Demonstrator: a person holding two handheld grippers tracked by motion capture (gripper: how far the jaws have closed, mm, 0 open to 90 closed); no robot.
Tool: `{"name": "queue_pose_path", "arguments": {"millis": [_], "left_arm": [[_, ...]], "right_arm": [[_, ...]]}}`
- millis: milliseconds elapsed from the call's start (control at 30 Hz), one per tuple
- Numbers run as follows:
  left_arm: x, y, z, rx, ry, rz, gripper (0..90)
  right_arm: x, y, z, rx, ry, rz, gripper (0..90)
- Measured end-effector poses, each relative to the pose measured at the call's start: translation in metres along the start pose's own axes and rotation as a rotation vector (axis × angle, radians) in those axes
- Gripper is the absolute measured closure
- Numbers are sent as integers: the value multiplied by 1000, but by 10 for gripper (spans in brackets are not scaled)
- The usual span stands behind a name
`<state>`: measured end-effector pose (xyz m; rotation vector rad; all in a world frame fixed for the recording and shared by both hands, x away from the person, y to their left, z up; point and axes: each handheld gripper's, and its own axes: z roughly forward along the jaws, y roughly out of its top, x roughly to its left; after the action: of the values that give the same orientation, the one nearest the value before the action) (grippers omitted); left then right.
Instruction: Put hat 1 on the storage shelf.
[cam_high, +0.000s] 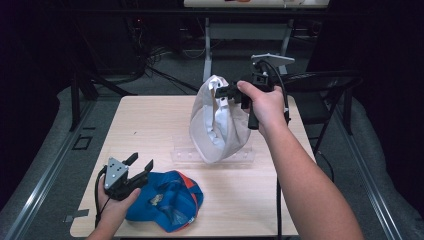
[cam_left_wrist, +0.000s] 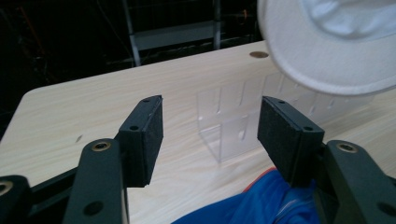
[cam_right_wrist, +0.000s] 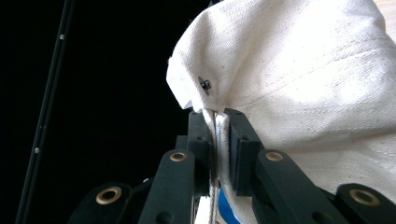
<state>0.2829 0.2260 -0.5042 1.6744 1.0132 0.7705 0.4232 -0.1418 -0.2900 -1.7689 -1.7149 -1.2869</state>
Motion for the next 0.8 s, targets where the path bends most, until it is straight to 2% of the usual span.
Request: {"name": "queue_pose_path", "arguments": {"millis": [133,300,400,633,800], "left_arm": [[-12,7,8,-20,-37,-5,418],[-32,14,21,-32,-86,30,420],[-42,17,27,-34,-98,48,423],[-64,22,42,-17,-132,86,432],[-76,21,52,3,-157,88,442]], "right_arm": [[1,1,6,-3,-6,-1,816],[5,4,13,-8,-21,1,815],[7,4,17,-9,-25,-1,815],[10,7,25,-22,-23,5,815],[13,7,29,-37,-13,9,815]]}}
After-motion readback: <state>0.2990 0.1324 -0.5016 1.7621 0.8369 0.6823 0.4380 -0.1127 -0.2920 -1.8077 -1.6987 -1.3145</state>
